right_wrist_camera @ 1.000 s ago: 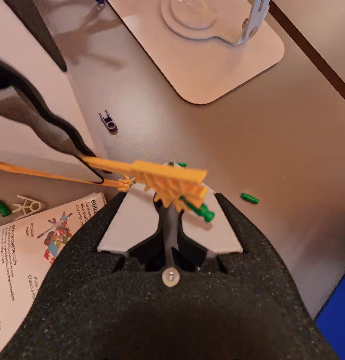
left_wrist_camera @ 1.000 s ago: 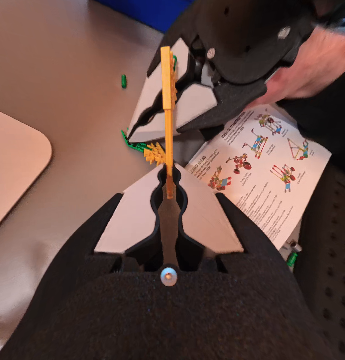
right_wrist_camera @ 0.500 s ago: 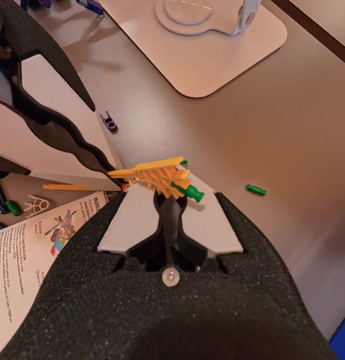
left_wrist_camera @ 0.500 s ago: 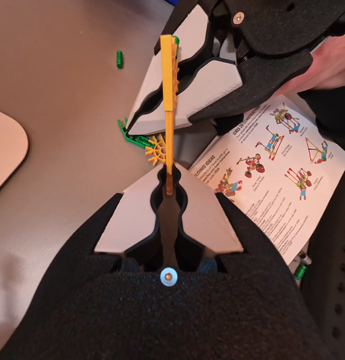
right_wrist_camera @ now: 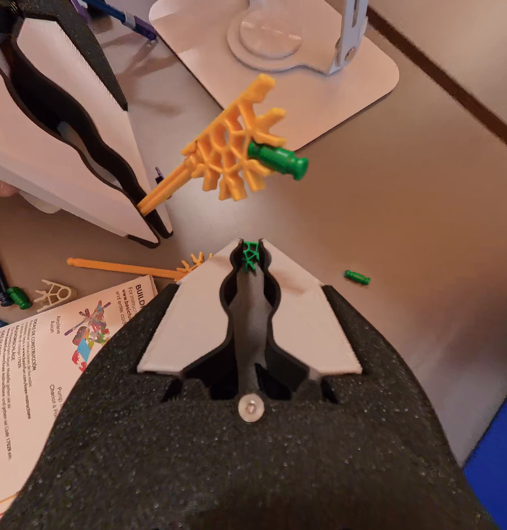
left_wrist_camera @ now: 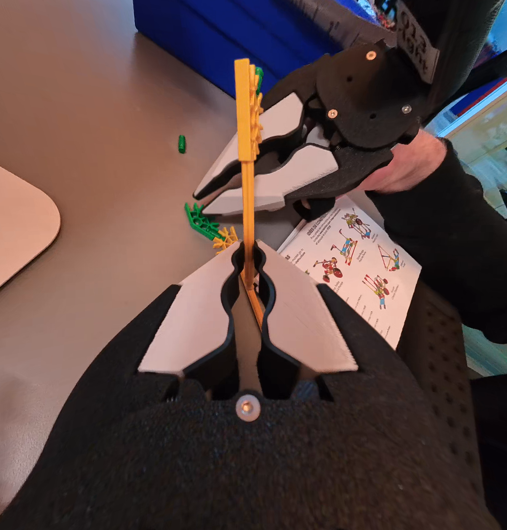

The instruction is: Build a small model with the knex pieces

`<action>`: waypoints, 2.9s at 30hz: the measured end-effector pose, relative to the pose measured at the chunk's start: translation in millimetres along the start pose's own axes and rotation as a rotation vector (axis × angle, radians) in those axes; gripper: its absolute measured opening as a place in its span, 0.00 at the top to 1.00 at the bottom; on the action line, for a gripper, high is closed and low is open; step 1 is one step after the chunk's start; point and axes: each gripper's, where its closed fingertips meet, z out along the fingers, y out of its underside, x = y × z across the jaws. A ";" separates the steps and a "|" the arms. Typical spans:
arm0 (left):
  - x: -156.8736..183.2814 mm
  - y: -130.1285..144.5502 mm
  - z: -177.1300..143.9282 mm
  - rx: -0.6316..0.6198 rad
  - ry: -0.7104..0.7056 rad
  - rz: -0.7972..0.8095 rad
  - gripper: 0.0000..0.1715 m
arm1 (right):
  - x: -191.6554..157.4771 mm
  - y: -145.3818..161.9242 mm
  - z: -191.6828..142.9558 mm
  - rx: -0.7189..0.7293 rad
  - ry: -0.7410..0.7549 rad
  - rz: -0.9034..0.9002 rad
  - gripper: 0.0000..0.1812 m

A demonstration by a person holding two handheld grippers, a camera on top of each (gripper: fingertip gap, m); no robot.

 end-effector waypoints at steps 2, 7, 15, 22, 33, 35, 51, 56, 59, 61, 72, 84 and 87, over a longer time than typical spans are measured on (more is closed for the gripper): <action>1.9 -2.3 -1.4 0.017 0.030 -0.017 0.97 | 1.3 -8.0 -8.1 0.044 -0.010 0.022 0.94; 14.8 -16.7 -8.7 0.114 0.161 -0.060 0.97 | -9.4 -45.5 -44.2 0.281 -0.187 0.156 0.94; 36.2 -16.4 -7.1 0.115 0.308 -0.053 0.97 | -44.8 -74.3 -61.3 0.427 -0.368 0.137 1.00; 33.6 -16.0 -8.3 0.110 0.297 -0.032 0.97 | -49.5 -79.9 -71.2 0.454 -0.402 0.149 0.97; 49.0 -12.1 -4.5 0.076 0.339 0.026 0.97 | -66.3 -76.5 -59.6 0.401 -0.413 0.087 0.97; 45.9 -15.5 -6.7 0.095 0.333 0.018 0.97 | -64.1 -80.2 -61.0 0.413 -0.384 0.084 0.97; 26.2 -59.5 -30.0 0.338 0.041 0.220 0.97 | -56.0 -102.9 -60.4 0.462 -0.194 0.134 0.97; 28.4 -57.4 -28.3 0.317 0.051 0.223 0.98 | -55.9 -100.8 -60.9 0.438 -0.166 0.097 0.97; 32.0 -55.9 -28.1 0.304 0.080 0.219 0.98 | -57.4 -99.4 -62.7 0.426 -0.167 0.074 0.97; 37.2 -54.7 -28.9 0.295 0.125 0.197 0.98 | -59.4 -98.2 -65.4 0.419 -0.177 0.056 0.97; 77.6 -69.8 -66.5 0.296 -0.007 0.306 0.75 | -42.0 -102.4 -94.7 0.487 -0.154 0.052 0.97; -61.7 -14.2 -306.4 -0.054 -0.753 0.478 0.69 | -46.5 -99.1 -91.6 0.475 -0.162 0.011 0.97; -92.6 5.6 -329.7 -0.256 -0.755 0.508 0.67 | -49.1 -95.6 -85.2 0.456 -0.170 0.002 0.97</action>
